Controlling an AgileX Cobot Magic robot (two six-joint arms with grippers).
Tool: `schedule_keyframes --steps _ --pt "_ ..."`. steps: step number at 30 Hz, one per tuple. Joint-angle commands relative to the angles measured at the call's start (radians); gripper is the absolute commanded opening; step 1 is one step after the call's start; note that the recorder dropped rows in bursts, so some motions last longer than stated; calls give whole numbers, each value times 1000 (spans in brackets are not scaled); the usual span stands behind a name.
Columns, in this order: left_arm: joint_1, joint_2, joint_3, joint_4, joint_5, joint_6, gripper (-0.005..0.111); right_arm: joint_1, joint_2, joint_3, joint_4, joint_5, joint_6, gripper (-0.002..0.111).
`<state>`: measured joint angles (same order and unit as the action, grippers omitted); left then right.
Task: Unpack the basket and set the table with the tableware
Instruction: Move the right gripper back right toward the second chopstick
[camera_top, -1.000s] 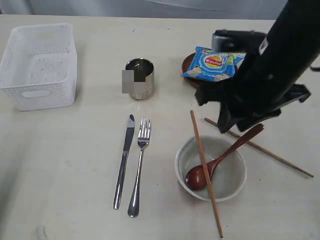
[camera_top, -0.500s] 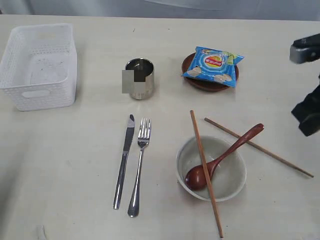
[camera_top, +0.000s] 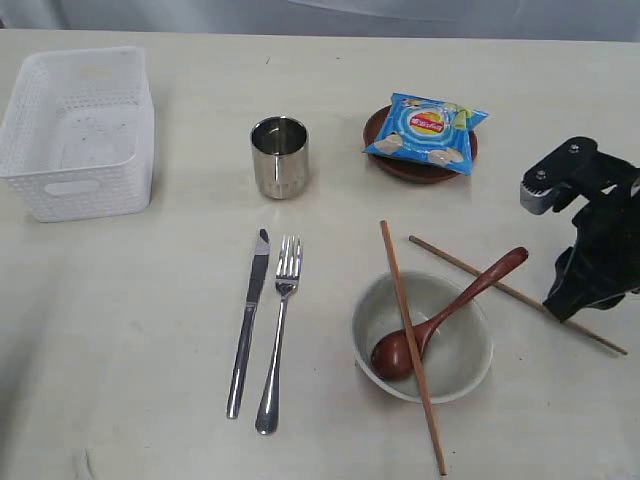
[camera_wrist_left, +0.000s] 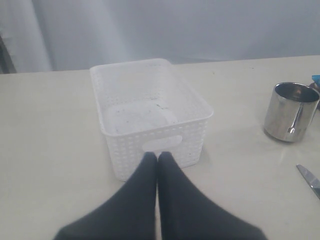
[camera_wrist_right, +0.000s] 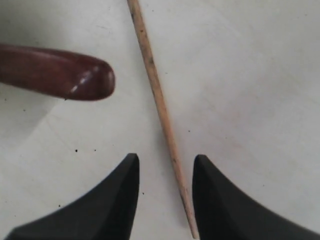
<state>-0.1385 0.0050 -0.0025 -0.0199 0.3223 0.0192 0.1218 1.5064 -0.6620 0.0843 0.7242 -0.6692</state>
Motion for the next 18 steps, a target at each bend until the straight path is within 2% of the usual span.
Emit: schedule_keyframes --steps 1,13,18 --pt "-8 -5 2 -10 -2 2 0 0 49 2 7 -13 -55 35" --pt "-8 -5 2 -10 -2 2 0 2 164 2 11 -95 -99 35" --pt "-8 -5 2 -10 -2 2 0 2 185 2 11 -197 -109 35"
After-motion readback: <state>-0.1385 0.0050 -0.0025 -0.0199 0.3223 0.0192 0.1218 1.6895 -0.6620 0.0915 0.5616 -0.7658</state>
